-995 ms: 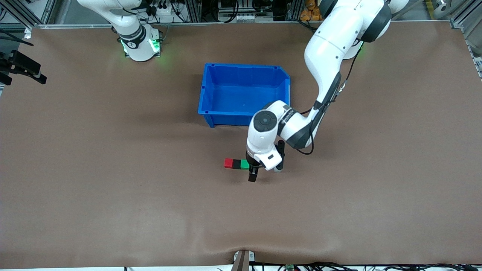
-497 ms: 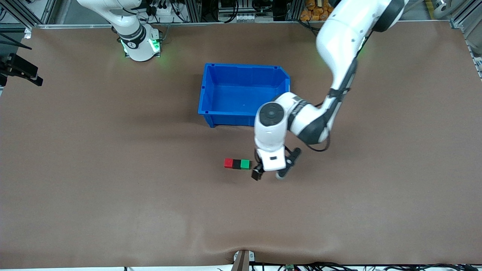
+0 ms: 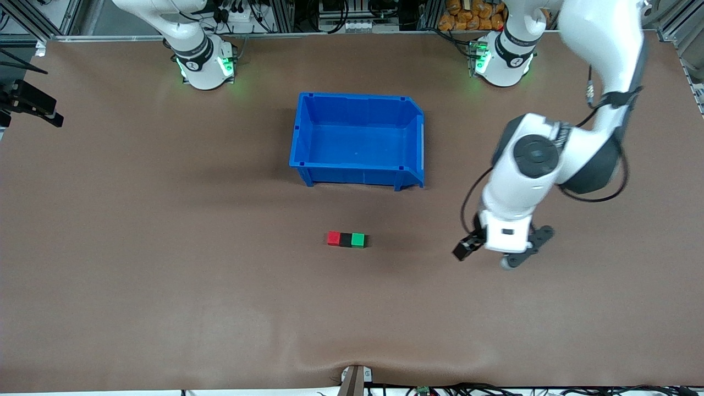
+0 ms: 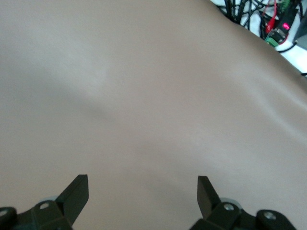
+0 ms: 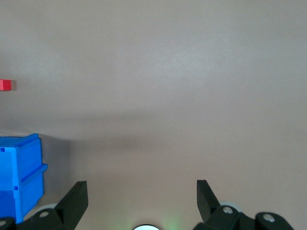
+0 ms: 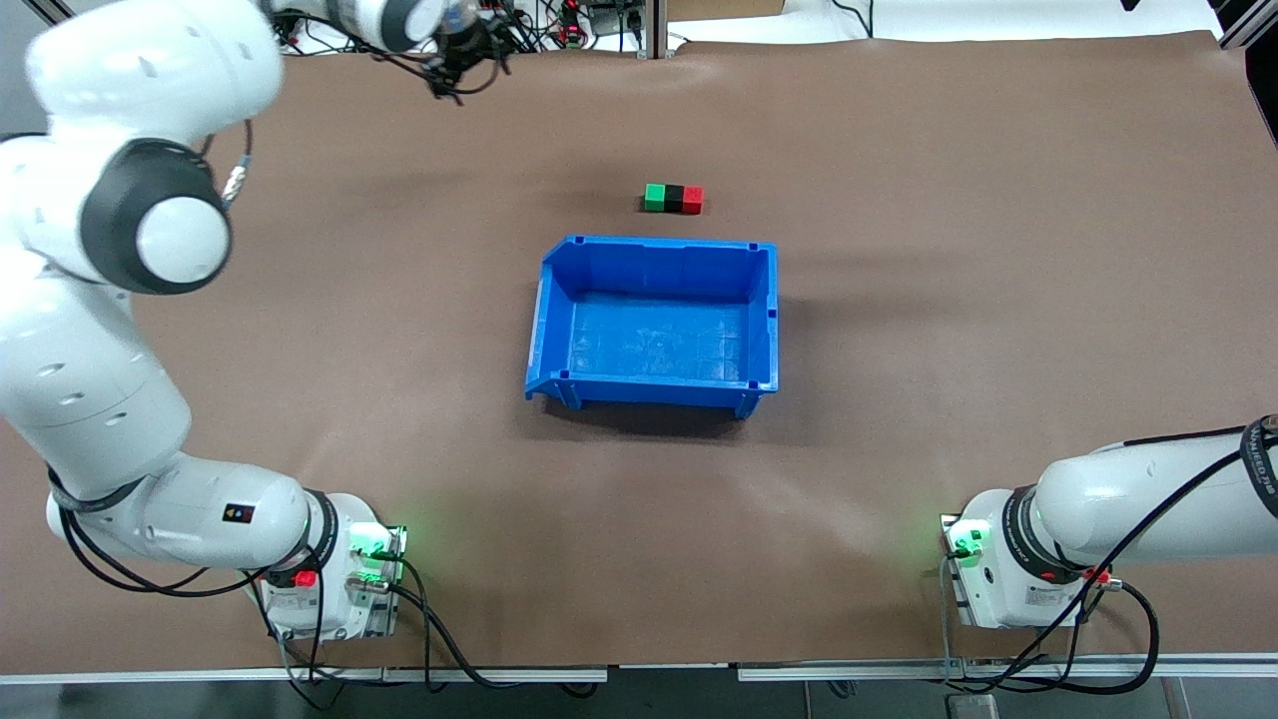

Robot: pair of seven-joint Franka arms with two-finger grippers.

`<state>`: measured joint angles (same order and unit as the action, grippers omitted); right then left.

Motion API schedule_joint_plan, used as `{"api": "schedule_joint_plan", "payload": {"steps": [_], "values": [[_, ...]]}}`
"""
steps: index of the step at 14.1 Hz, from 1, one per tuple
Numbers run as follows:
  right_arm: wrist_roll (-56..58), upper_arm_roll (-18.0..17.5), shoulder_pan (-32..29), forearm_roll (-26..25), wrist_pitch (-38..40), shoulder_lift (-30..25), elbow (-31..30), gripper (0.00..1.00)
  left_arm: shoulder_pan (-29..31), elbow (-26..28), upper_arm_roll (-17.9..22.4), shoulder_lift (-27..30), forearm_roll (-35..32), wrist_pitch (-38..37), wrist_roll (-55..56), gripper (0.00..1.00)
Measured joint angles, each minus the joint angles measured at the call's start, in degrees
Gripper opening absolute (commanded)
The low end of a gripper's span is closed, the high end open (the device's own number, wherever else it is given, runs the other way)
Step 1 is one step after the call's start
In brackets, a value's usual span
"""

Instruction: Attach green and red cubes to black cube

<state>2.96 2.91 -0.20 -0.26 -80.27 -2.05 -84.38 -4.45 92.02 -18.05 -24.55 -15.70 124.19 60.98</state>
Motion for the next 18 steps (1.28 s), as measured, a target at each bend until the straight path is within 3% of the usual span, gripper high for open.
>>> {"api": "schedule_joint_plan", "payload": {"steps": [5,18], "values": [[0.0,-0.1,0.2,0.0,0.0,0.0,0.1,1.00,10.5,1.8,-5.6,4.4,1.4,-7.6,-20.4,1.00],[0.0,-0.2,0.3,0.0,-0.9,0.1,0.1,1.00,19.6,-1.0,-5.2,10.6,6.9,-22.7,-55.7,1.00]]}}
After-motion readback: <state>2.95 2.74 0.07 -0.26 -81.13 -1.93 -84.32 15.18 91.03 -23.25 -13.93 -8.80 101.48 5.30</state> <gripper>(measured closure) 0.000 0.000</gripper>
